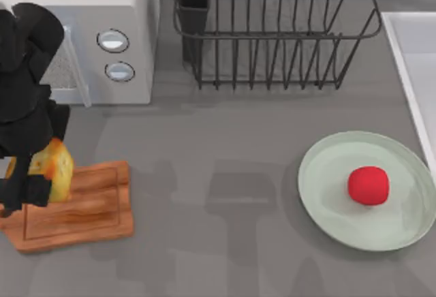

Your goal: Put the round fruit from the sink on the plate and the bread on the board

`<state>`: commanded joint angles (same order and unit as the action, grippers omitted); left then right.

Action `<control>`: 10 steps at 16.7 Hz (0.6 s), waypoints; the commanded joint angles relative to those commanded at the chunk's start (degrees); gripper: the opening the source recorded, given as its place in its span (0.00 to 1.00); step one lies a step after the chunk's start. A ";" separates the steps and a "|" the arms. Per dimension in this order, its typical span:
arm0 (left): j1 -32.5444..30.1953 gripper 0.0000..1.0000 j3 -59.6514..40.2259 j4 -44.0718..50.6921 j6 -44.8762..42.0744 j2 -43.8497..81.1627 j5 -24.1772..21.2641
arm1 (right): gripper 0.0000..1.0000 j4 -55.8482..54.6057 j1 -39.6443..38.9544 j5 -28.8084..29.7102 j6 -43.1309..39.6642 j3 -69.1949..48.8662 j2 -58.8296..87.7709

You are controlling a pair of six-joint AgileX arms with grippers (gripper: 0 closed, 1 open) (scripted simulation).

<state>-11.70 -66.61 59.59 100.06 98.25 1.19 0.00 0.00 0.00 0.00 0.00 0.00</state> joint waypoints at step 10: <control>-0.05 0.00 4.71 -7.93 -0.13 2.16 -0.04 | 1.00 0.00 0.00 0.00 0.00 0.00 0.00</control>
<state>-11.75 -61.90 51.66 99.92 100.41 1.16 0.00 0.00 0.00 0.00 0.00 0.00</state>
